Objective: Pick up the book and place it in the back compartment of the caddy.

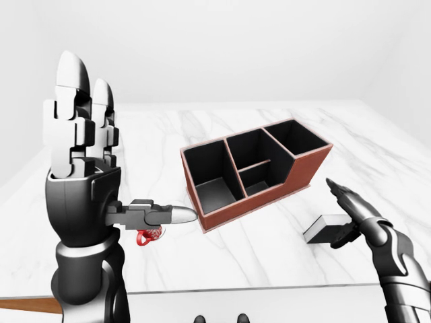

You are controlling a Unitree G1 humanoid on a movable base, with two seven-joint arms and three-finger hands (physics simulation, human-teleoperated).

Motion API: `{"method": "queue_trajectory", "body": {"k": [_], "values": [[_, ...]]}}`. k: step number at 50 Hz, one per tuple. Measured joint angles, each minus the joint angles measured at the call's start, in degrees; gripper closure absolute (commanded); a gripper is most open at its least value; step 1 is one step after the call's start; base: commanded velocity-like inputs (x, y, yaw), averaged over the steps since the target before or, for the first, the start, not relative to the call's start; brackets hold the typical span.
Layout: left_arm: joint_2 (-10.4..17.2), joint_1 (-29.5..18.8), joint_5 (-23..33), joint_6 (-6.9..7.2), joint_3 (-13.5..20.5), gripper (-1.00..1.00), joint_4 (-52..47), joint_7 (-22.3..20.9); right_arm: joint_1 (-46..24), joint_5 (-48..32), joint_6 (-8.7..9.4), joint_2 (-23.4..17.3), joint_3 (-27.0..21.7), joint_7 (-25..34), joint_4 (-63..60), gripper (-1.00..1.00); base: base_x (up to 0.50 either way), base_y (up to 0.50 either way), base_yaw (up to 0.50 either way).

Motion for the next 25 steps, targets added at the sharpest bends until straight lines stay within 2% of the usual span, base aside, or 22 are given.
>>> {"method": "queue_trajectory", "body": {"k": [17, 19, 20, 25], "values": [[-0.01, 0.10, 0.00, 0.00, 0.04, -1.00, 0.14, -0.02, -0.53, -1.11, 0.00, -0.52, 0.79, -1.93, 2.25, -1.00, 0.00, 0.00, 0.00], [-0.01, 0.12, 0.01, 0.00, 0.04, -1.00, 0.16, -0.02, -0.51, -1.15, 0.00, -0.57, 0.79, -2.05, 2.27, 0.15, 0.00, 0.00, 0.00], [-0.01, 0.12, 0.01, 0.00, 0.05, -1.00, 0.15, -0.02, -0.48, -1.18, 0.00, -0.58, 0.79, -2.07, 2.27, 1.00, 0.00, 0.00, 0.00], [-0.01, 0.13, 0.00, 0.00, 0.07, -1.00, 0.10, -0.03, -0.27, -1.20, 0.00, -0.65, 0.84, -1.97, 2.16, 1.00, 0.00, 0.00, 0.00]]}}
